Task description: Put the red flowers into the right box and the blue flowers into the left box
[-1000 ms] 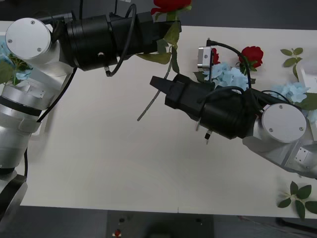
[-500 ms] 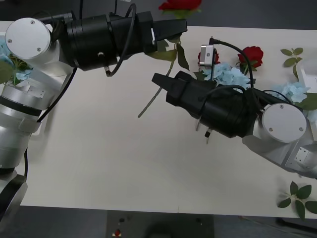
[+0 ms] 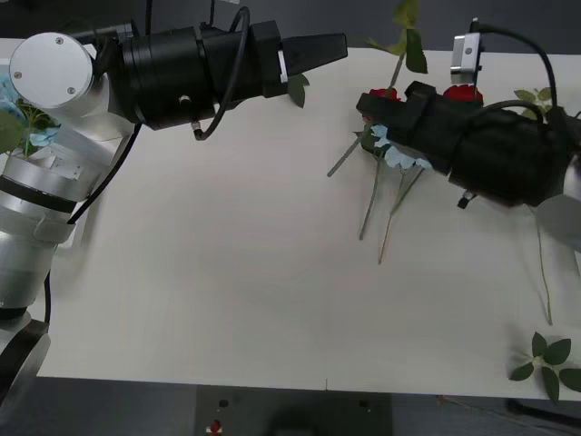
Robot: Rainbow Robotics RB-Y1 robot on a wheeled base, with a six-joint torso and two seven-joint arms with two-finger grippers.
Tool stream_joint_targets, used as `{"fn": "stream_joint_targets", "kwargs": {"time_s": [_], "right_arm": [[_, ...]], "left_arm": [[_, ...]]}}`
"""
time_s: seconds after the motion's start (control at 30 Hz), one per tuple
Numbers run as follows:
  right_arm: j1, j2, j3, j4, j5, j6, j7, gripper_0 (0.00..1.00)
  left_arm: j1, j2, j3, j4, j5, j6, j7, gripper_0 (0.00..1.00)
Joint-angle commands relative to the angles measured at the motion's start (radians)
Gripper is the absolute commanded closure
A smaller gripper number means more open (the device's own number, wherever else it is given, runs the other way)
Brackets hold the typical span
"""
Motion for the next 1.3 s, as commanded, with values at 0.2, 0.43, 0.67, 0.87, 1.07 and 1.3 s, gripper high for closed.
{"fn": "stream_joint_targets", "kwargs": {"time_s": [0.2, 0.43, 0.67, 0.87, 1.07, 1.3], "right_arm": [[-0.101, -0.329, -0.018, 0.083, -0.136, 0.255, 0.011, 1.00], [-0.101, -0.488, -0.048, 0.224, -0.144, 0.455, -0.012, 1.00], [-0.114, -0.569, -0.105, 0.539, -0.138, 0.789, -0.017, 1.00], [-0.121, -0.602, -0.157, 0.870, -0.017, 1.088, -0.015, 1.00], [-0.125, -0.591, -0.165, 1.088, 0.173, 1.187, -0.006, 1.00], [-0.125, -0.496, -0.165, 1.220, 0.485, 1.075, -0.011, 1.00]], "left_arm": [[0.010, 0.050, 0.057, -0.037, 0.040, 0.063, -0.064, 0.00], [0.010, 0.182, 0.149, -0.037, 0.004, 0.250, 0.034, 0.00], [0.012, 0.289, 0.196, -0.037, -0.103, 0.388, 0.153, 0.00], [0.036, 0.306, 0.281, -0.043, -0.174, 0.538, 0.212, 0.00], [0.132, 0.315, 0.317, -0.109, -0.194, 0.574, 0.121, 0.00], [0.216, 0.315, 0.314, -0.163, -0.140, 0.574, -0.032, 0.00]]}}
